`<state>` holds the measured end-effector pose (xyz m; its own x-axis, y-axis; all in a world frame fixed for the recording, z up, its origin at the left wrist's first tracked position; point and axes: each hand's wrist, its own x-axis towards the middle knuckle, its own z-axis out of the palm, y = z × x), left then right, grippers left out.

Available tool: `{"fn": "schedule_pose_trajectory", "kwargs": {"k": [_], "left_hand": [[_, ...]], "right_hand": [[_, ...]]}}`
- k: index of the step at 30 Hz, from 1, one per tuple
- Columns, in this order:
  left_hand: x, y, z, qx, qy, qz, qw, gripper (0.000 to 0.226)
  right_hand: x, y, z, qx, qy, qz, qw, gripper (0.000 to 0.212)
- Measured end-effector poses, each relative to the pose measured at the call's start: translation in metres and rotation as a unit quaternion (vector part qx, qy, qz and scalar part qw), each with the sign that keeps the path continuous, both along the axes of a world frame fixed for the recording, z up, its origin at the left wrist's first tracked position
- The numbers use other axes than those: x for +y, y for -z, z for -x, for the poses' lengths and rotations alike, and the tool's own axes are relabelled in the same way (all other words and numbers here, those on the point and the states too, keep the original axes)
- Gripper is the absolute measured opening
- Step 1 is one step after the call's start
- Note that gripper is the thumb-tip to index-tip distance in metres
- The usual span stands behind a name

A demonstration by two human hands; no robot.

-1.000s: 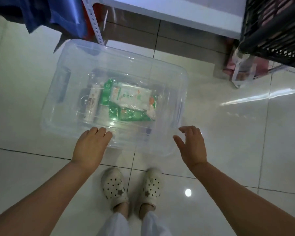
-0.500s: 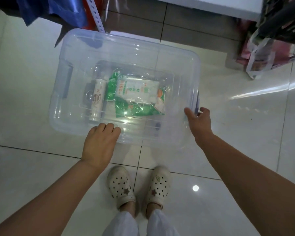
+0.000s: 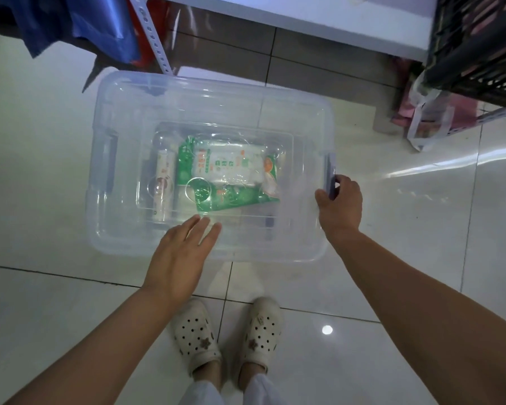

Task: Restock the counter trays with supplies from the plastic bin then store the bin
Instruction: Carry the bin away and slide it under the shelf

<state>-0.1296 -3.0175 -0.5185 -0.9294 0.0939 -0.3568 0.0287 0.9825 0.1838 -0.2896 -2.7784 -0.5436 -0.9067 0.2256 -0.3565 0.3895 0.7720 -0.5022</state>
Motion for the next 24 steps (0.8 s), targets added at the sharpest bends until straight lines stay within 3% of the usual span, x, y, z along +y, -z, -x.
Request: {"fn": "schedule_pose_trajectory", "kwargs": {"k": [3, 6, 11, 14, 18, 21, 22, 24], "left_hand": [[-0.014, -0.01, 0.001, -0.01, -0.018, -0.031, 0.999, 0.068], [-0.045, -0.017, 0.009, 0.001, -0.109, -0.028, 0.994, 0.056], [-0.127, -0.013, 0.029, 0.009, -0.299, 0.002, 0.954, 0.057], [-0.161, 0.005, 0.041, -0.039, -0.422, -0.04, 0.905, 0.062], [-0.176, 0.029, 0.053, -0.107, -0.548, -0.212, 0.802, 0.066], [-0.178, 0.036, 0.056, -0.059, -0.607, -0.303, 0.732, 0.029], [-0.179, 0.037, 0.056, -0.035, -0.611, -0.307, 0.729, 0.026], [-0.178, 0.036, 0.054, -0.011, -0.599, -0.269, 0.755, 0.037]], "right_hand": [[-0.009, -0.01, 0.001, -0.01, -0.005, -0.054, 0.999, 0.034], [-0.028, -0.021, 0.001, 0.076, -0.088, -0.159, 0.98, 0.042], [-0.095, -0.029, 0.002, 0.141, -0.316, -0.112, 0.932, 0.038], [-0.127, -0.018, 0.005, 0.153, -0.396, -0.081, 0.902, 0.032], [-0.144, 0.0, 0.007, 0.179, -0.44, -0.09, 0.875, 0.031], [-0.139, 0.004, 0.008, 0.192, -0.434, -0.081, 0.877, 0.03], [-0.135, 0.003, 0.008, 0.19, -0.427, -0.079, 0.88, 0.03], [-0.123, -0.002, 0.008, 0.182, -0.41, -0.084, 0.89, 0.029]]}}
